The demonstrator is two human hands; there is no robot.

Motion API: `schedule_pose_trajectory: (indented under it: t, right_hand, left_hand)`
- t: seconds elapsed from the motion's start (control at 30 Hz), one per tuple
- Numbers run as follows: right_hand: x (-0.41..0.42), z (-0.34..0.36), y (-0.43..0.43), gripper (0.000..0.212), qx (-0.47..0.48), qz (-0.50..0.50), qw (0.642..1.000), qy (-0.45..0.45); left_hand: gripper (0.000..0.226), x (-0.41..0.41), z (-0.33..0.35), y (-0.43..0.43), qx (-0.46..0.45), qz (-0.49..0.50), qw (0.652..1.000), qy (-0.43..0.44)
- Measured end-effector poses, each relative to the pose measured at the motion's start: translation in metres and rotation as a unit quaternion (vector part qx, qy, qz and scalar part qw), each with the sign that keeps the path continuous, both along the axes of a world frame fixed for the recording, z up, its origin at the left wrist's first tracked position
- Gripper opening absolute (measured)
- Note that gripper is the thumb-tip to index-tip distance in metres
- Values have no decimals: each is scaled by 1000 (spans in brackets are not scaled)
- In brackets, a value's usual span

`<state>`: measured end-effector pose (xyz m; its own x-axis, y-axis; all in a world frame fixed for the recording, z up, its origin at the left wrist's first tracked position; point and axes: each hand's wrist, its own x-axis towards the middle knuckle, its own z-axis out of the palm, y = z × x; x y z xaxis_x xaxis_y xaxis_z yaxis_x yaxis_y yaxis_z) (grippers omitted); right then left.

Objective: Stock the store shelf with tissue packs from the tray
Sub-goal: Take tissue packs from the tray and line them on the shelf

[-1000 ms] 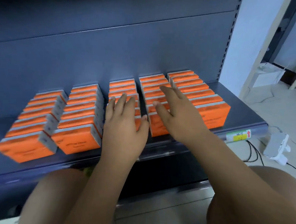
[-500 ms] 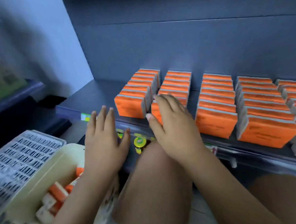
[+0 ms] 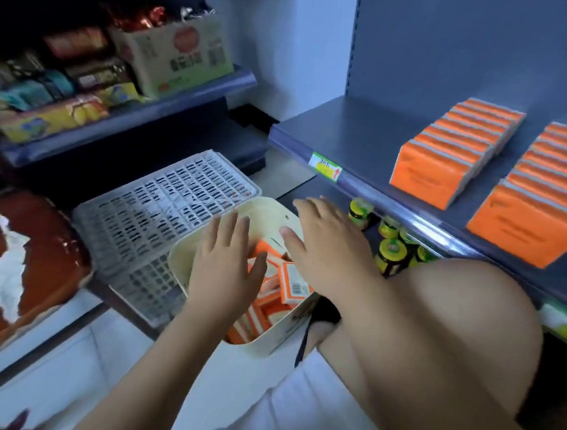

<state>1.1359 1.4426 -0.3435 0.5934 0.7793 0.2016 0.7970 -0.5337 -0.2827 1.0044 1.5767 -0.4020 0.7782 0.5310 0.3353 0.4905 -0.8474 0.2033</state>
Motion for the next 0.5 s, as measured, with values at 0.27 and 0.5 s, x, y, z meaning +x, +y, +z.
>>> schedule_pose_trajectory:
  t: [0.27, 0.5]
  right_hand:
    - [8, -43, 44, 49, -125, -51, 975, 175]
    - [4, -92, 74, 55, -244, -103, 929, 257]
  left_hand:
    - [65, 1, -35, 12, -120, 50, 990, 50]
    - [57, 22, -73, 31, -251, 133, 957, 53]
